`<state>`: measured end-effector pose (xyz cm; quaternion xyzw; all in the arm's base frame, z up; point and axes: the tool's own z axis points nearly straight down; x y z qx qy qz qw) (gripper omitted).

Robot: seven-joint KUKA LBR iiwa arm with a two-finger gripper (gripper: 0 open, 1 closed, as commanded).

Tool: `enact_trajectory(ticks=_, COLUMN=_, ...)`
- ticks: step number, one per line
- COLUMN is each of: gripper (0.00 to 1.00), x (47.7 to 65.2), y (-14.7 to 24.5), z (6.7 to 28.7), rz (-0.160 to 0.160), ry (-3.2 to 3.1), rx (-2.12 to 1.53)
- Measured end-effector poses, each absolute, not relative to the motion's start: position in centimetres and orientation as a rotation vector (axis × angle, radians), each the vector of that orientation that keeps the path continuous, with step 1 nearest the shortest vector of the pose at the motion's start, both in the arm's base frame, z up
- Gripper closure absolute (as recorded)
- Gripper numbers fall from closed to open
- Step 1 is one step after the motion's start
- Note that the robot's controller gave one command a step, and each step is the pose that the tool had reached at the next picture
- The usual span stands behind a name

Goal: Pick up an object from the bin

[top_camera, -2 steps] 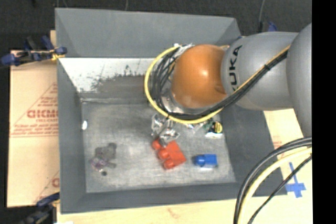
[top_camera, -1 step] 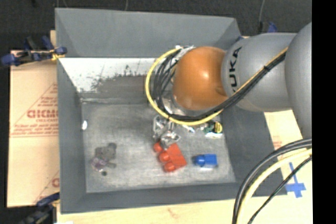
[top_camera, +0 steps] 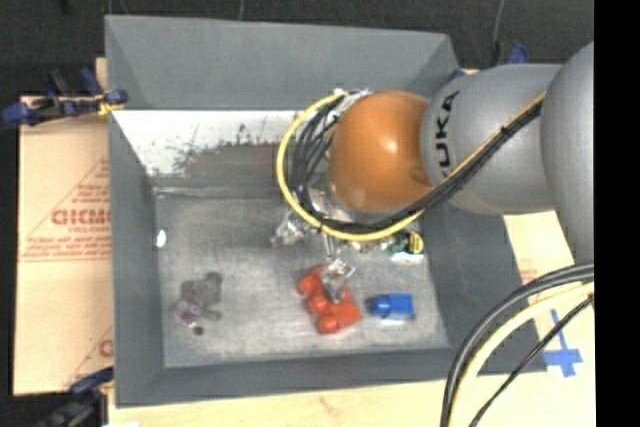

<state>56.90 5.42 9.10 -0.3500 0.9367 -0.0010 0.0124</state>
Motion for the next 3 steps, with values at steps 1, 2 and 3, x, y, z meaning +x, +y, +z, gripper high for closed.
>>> enact_trajectory(ticks=1, gripper=0.00, x=54.9, y=-4.6, z=9.4, rz=-0.006, ry=2.854, rx=-1.309)
enact_trajectory(ticks=2, gripper=1.00, x=55.0, y=-4.2, z=9.4, rz=-0.001, ry=2.851, rx=-1.312)
enact_trajectory(ticks=3, gripper=1.00, x=55.9, y=-3.3, z=24.3, rz=-0.009, ry=2.812, rx=-1.376)
